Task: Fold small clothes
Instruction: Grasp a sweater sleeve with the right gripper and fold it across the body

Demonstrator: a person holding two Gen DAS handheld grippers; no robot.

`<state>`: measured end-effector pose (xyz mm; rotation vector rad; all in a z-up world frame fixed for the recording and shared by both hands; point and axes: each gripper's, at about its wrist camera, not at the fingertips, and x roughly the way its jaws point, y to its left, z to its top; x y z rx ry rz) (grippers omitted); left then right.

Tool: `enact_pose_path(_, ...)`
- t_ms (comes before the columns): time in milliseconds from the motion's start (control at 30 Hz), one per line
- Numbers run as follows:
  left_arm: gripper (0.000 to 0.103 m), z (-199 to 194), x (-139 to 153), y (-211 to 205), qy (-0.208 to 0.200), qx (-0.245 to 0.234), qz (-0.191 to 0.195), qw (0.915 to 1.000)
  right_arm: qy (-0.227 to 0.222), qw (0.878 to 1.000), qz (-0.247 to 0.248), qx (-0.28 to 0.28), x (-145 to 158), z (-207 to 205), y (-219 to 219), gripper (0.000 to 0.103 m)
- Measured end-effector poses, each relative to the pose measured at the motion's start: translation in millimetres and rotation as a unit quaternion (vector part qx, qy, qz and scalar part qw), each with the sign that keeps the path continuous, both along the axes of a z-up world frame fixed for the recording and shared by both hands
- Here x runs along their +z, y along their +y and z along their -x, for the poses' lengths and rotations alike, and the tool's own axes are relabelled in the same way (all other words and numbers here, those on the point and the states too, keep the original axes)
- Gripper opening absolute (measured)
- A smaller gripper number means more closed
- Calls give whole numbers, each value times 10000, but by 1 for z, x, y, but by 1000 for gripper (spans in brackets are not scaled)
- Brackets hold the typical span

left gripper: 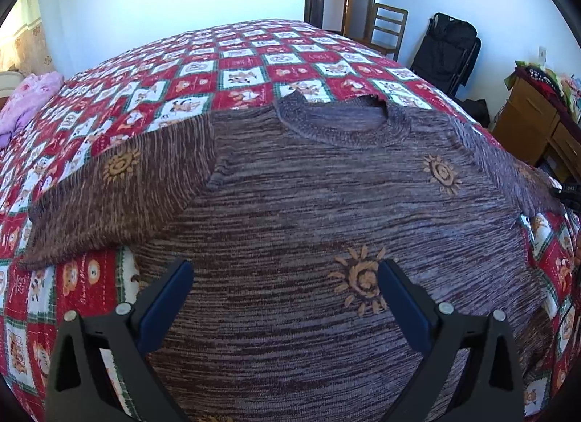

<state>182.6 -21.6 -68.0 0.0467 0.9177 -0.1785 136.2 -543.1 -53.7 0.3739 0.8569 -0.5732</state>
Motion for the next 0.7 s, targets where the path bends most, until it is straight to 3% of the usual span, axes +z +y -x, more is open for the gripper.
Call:
enact_pose_path(200,103,4,4,10,-39,69,126,9999,-114,9999,-28,28,14,2,9,8)
enact_pose_path(367,103,6,9,26,-87,206,296,9993,-334,9989,-75,327,45,-13,50,8)
enact_pose_path(567,103,10,15,47,-172,402,450,9980,-720,9840,134,1625,96,-42,183,8)
enact_pose_path(700,103,15,16,62,-182,532,506,9971,-803,9623,344,2574,89,-64,293,8)
